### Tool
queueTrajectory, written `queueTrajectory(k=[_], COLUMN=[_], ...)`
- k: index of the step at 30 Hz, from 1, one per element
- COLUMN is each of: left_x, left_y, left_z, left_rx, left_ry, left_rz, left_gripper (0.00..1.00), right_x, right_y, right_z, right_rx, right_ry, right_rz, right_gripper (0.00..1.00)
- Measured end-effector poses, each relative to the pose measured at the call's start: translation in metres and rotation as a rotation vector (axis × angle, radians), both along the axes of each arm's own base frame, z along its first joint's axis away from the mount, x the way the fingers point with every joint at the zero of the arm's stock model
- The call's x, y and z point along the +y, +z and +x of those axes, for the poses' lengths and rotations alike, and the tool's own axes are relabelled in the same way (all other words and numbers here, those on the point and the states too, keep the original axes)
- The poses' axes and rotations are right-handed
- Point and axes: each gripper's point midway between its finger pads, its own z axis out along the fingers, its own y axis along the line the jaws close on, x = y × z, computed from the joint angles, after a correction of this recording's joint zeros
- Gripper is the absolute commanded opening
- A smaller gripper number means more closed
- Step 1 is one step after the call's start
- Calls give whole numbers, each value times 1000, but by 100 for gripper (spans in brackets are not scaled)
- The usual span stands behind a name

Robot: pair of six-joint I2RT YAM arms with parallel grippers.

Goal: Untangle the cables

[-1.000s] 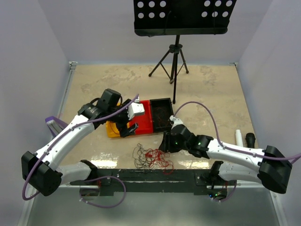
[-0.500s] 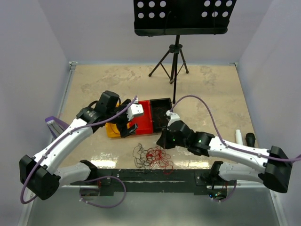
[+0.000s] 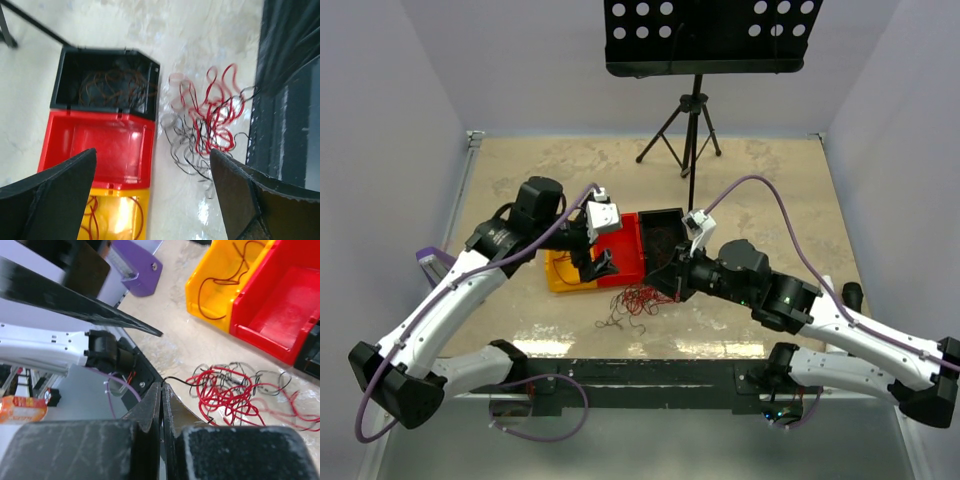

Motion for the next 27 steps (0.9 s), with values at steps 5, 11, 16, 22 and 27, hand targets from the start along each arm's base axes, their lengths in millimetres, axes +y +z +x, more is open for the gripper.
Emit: queueTrajectory(k=[5, 11, 16, 22, 27], left_x=[-9, -17, -23, -28, -29], left_y=[35, 39, 34, 46, 43], left_z=[-18, -34, -43, -44, -48], left_rx=[-8, 62, 162, 175, 204], left_ry=[-66, -115, -114, -109, -101], left_rz=[-113, -176, -214, -270, -296], left_gripper=[100, 100, 100, 98, 84], right_x=[7, 17, 25, 33, 33], right_y=[1, 38, 72, 94, 139], right_z=[-6, -6, -7, -8, -11], right_rx=[-10, -68, -117, -140, -191], right_ry=[56, 88, 104, 118, 129], right_rz=[0, 74, 157, 193, 278], right_gripper=[0, 0, 0, 0, 0])
